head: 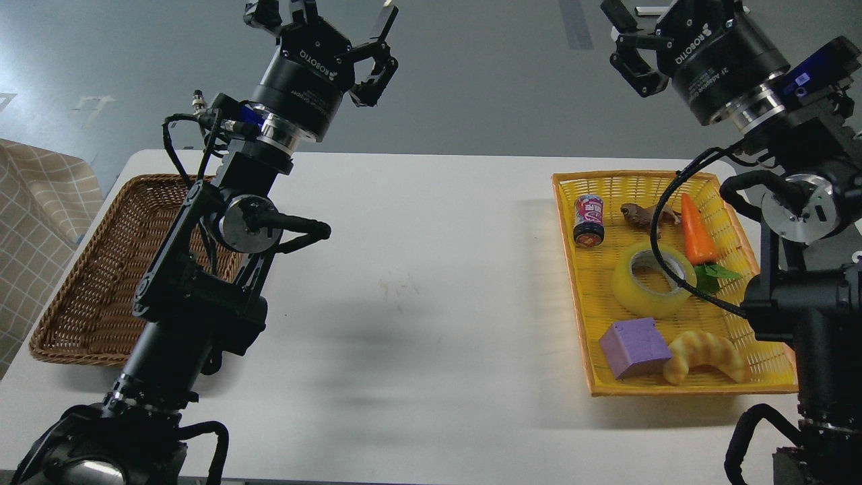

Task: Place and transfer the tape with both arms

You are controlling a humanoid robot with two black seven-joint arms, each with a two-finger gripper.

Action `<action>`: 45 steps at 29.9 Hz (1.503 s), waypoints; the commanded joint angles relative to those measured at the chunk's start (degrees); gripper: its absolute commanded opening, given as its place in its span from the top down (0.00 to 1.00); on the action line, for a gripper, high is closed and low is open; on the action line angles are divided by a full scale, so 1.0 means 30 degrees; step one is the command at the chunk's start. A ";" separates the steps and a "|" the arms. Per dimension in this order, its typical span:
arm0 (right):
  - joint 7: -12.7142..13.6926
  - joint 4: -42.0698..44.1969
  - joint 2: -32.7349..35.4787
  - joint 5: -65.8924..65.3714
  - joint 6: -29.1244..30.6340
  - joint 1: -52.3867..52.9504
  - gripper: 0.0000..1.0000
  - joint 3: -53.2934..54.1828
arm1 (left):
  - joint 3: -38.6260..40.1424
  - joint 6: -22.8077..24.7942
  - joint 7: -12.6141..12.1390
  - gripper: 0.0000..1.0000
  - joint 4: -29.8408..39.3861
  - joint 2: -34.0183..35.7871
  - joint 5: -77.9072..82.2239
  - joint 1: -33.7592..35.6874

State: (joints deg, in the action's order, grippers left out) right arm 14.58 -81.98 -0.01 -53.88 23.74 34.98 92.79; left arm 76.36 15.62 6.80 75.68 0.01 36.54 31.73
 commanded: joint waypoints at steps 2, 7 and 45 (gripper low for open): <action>0.0002 -0.0243 0.0002 0.0001 0.0054 -0.0087 0.00 -0.0052 | 0.0066 -0.0168 0.0225 0.02 -0.0060 -0.0003 -0.0433 0.0031; 0.0002 -0.0185 0.0002 0.0001 0.0054 -0.0263 0.00 -0.0169 | 0.0095 -0.0256 0.0107 0.02 -0.0090 0.0085 -0.0784 -0.0233; -0.0174 -0.1063 0.0002 0.0059 0.0758 -0.1141 0.00 0.0209 | 0.0124 0.0476 0.0254 0.02 0.0848 0.0847 -0.1166 -0.1170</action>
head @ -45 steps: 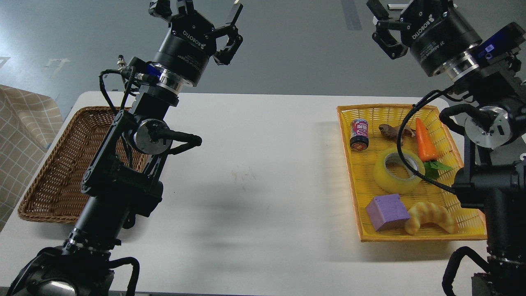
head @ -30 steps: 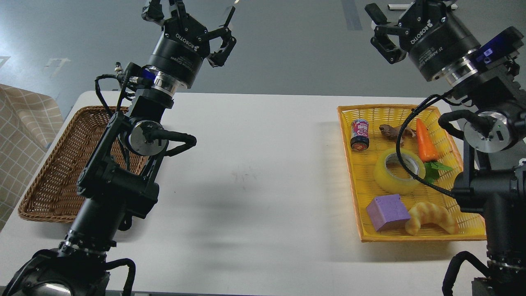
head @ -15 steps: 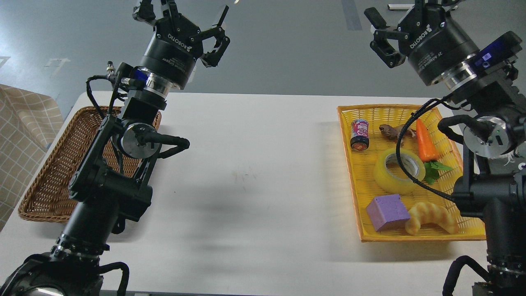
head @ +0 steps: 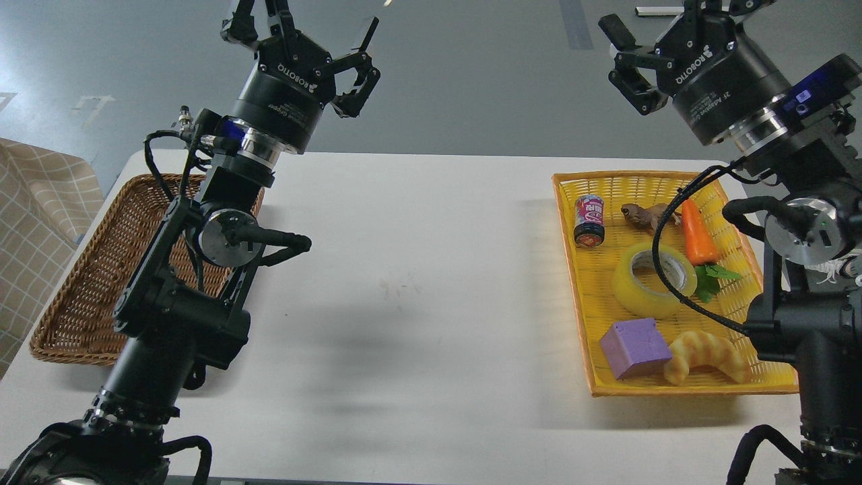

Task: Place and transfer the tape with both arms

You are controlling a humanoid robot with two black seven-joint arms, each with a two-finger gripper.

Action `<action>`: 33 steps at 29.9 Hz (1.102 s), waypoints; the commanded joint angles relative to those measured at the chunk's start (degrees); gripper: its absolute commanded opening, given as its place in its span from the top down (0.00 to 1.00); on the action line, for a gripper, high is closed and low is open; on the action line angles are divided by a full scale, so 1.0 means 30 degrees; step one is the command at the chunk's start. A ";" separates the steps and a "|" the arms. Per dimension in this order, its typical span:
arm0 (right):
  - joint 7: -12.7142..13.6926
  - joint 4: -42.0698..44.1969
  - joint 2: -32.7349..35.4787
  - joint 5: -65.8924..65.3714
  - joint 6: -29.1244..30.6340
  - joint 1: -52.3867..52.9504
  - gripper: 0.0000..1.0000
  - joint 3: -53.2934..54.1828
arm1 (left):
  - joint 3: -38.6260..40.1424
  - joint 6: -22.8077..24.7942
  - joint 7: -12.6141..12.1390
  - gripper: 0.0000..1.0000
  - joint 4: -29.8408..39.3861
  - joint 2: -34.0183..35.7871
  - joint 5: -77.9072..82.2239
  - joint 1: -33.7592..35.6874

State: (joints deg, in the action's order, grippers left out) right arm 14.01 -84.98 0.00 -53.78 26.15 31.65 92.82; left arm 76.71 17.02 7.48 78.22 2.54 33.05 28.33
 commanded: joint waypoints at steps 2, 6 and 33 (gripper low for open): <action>0.0017 -0.0120 -0.0001 0.0232 -0.0104 -0.0063 0.00 0.0670 | 0.0007 0.0040 0.0056 0.02 -0.0027 -0.0027 -0.0031 -0.0067; 0.0017 -0.0265 -0.0001 0.1431 -0.0105 -0.0180 0.00 0.0818 | 0.0007 0.0070 0.0056 0.02 -0.0056 -0.0086 -0.0031 -0.0008; 0.0105 -0.0999 -0.0001 0.0820 -0.0133 -0.0999 0.00 0.0525 | 0.0241 0.0655 0.0056 0.02 -0.0203 0.0002 -0.0792 -0.0066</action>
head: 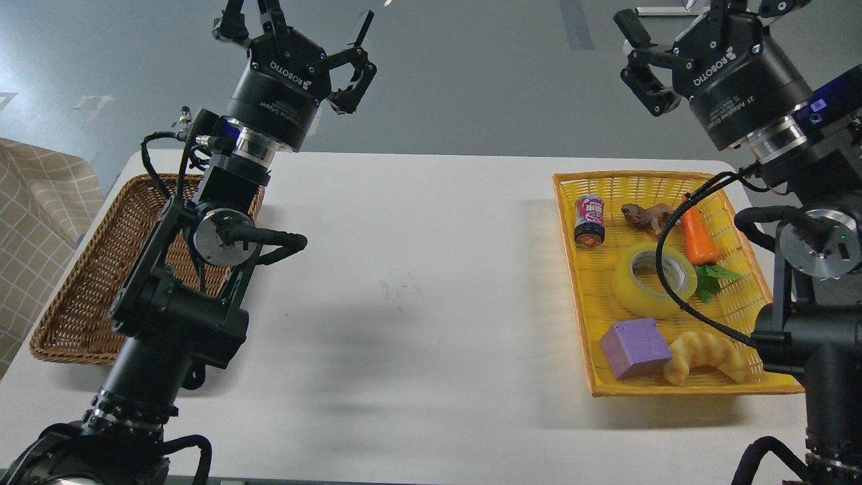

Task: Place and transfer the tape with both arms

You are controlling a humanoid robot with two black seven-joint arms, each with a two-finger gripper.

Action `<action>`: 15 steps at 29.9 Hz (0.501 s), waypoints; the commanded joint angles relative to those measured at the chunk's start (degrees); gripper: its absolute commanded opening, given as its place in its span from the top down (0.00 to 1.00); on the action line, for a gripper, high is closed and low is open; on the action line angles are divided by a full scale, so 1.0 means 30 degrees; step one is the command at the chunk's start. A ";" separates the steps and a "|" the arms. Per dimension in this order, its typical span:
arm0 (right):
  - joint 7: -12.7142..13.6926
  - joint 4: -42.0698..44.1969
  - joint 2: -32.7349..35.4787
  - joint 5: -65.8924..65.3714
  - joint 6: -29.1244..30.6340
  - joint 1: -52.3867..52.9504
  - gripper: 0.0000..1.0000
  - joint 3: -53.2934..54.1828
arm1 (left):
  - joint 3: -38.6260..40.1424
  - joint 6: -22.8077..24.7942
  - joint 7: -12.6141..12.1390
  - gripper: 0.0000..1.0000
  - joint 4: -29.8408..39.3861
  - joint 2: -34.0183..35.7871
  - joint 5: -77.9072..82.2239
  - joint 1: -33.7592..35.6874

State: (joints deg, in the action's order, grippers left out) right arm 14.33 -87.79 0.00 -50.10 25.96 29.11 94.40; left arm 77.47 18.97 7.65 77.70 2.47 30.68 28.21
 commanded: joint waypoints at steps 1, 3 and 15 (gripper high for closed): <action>-0.0029 -0.0064 0.0000 -0.0962 -0.0099 -0.0297 0.00 -0.0001 | -0.0013 0.0005 -0.0001 0.02 -0.0029 0.0027 -0.0001 -0.0056; -0.0030 -0.0122 0.0000 -0.2048 -0.0099 -0.0385 0.00 0.0028 | -0.0071 0.0005 -0.0001 0.02 -0.0029 0.0115 -0.0001 -0.0056; -0.0059 -0.0358 0.7816 -0.6697 -0.0098 -0.0943 0.01 -0.1552 | -0.0101 0.0005 -0.0031 0.02 -0.0029 0.0086 -0.0001 -0.0056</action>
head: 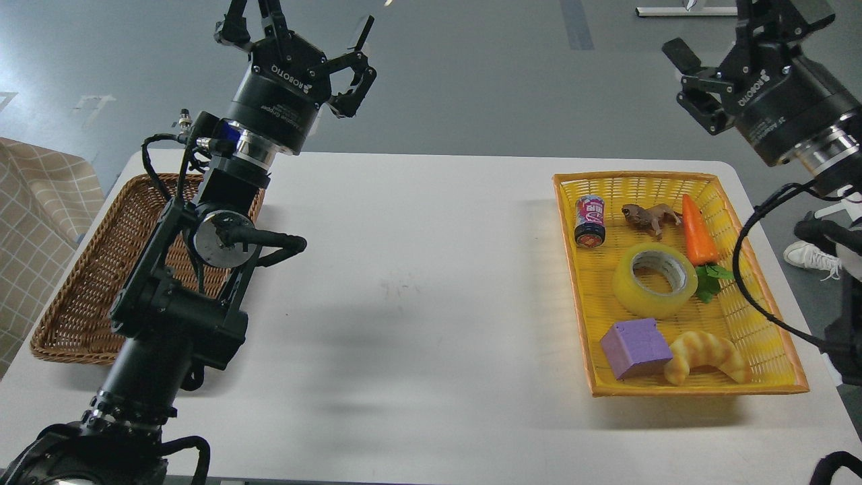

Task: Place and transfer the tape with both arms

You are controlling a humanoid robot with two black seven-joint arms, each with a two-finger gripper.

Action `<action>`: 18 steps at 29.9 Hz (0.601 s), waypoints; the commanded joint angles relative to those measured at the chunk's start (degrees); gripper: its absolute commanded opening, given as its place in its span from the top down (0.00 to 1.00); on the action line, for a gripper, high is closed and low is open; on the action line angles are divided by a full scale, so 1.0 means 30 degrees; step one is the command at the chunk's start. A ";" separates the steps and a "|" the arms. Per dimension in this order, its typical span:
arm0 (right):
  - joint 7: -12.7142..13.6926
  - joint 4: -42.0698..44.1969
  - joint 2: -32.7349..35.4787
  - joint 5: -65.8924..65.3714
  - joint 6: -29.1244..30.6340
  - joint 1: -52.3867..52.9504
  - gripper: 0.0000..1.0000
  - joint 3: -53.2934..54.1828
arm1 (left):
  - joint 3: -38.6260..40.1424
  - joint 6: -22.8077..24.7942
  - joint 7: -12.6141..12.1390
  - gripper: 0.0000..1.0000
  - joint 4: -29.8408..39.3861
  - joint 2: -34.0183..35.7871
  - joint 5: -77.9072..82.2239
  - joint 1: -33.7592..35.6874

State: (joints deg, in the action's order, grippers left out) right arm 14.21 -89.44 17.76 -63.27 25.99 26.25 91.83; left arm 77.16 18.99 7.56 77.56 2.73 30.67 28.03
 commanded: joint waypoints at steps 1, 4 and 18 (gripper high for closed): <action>-0.0019 0.0310 0.1990 -0.3624 -0.0137 -0.0137 0.01 -0.0785 | 0.0002 -0.0030 0.0000 0.02 0.0017 0.0026 0.0001 0.0002; 0.0010 0.0516 0.2196 -0.6471 -0.0108 -0.1102 0.01 -0.0874 | 0.0002 -0.0030 0.0000 0.02 0.0017 -0.0003 0.0001 -0.0027; 0.0421 0.2157 0.3368 -1.1546 -0.0840 -0.4678 0.03 -0.1020 | -0.0086 -0.0147 -0.0029 0.02 0.0075 0.0085 0.0030 -0.0203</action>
State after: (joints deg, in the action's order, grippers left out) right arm 15.54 -83.91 27.74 -96.90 23.53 13.77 89.22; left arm 76.91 18.64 7.47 77.74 2.89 30.77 27.43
